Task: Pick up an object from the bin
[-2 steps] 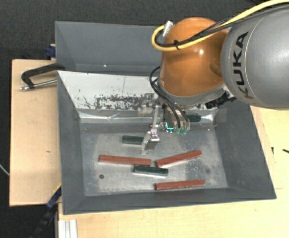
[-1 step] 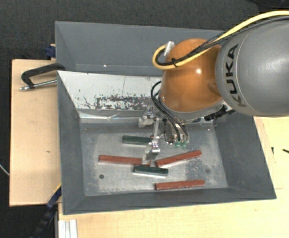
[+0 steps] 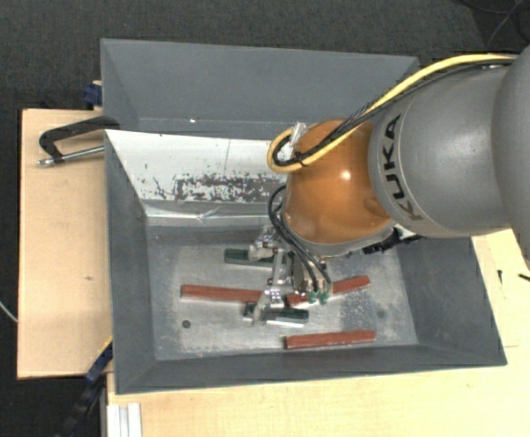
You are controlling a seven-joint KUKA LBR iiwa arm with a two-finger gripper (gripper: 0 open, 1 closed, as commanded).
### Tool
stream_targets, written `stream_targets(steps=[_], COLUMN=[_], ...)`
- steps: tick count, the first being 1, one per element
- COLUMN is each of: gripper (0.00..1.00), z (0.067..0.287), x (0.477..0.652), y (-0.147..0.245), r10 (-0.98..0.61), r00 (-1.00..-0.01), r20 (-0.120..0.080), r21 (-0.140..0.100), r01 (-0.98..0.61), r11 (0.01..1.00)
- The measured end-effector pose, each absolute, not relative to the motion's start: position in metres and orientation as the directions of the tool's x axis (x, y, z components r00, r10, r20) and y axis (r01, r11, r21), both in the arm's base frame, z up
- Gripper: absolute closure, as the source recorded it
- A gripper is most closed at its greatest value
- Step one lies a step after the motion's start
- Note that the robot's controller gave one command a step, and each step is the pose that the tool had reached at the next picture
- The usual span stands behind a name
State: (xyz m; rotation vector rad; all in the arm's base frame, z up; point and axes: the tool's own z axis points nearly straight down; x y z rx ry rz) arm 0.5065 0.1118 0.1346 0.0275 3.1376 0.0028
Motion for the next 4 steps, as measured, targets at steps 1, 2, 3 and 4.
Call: stream_targets(steps=[1,2,3,4], gripper=[1.00,1.00,1.00,1.00], z=[0.085,0.085,0.117,0.178], x=[0.509,0.509,0.512,0.508], y=[0.118,0.118,0.115,0.120], r10=[-0.059,-0.059,-0.051,-0.066], r00=[-0.998,-0.998,-0.999,-0.998], r20=[0.000,0.000,-0.003,0.000], r21=[0.002,0.002,0.002,0.001], r01=[-0.059,-0.059,-0.051,-0.066], r11=[0.998,0.998,0.999,0.998])
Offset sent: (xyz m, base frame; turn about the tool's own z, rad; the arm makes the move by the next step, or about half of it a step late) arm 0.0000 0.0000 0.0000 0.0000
